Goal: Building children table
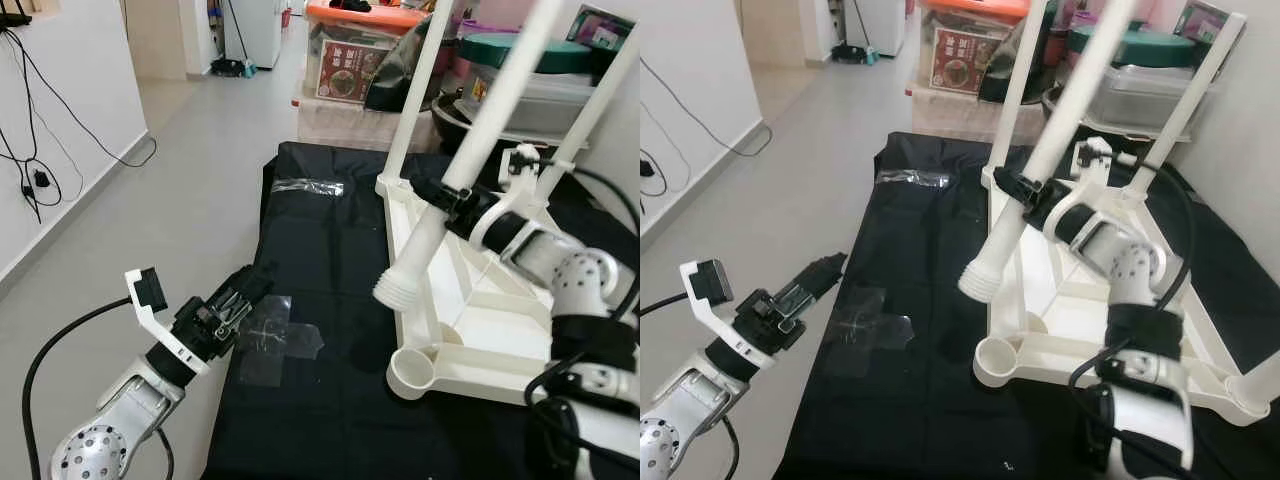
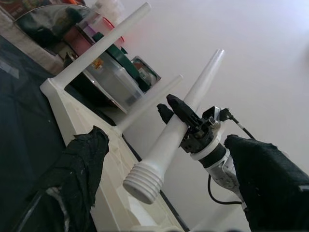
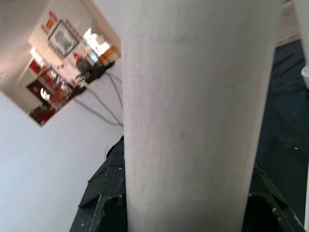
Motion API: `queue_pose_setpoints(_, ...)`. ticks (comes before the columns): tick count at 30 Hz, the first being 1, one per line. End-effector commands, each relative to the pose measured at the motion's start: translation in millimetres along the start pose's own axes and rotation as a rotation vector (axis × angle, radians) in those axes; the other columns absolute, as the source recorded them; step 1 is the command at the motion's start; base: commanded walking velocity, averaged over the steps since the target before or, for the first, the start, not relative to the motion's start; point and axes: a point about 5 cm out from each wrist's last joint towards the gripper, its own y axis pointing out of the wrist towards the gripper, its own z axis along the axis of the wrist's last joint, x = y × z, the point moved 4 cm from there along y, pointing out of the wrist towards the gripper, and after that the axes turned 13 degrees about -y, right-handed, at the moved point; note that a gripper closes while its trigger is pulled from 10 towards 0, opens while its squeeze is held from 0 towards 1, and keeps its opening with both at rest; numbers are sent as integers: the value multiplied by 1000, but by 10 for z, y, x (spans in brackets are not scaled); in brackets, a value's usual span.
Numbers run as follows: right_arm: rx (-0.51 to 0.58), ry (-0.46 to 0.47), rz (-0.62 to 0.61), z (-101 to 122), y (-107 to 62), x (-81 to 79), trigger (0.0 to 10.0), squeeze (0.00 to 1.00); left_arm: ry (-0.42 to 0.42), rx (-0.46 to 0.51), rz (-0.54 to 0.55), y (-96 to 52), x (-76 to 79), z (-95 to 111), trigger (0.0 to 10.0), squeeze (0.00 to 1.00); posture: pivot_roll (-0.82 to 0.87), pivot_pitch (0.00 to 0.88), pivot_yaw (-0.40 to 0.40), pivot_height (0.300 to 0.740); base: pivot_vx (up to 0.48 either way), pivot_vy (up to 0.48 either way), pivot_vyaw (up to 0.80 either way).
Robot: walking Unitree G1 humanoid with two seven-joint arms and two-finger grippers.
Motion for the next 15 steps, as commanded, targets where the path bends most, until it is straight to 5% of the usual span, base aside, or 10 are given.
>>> queue_pose_setpoints(1, 49, 13, -20, 62, -12, 9, 0, 0, -11, -22, 45, -36, -79, -62, 10000, 0, -33, 0, -85, 740, 0, 0, 0)
queue_pose_setpoints(9, 53, 41, -42, 0, -2, 6, 0, 0, -14, -24, 68, -78, -116, -72, 10000, 0, -32, 0, -83, 740, 0, 0, 0)
queue_pose_setpoints(15, 142, -53, 354, 100, -229, -537, 0, 0, -4, -8, 89, -152, -162, 40, 10000, 0, -26, 0, -82, 740, 0, 0, 0)
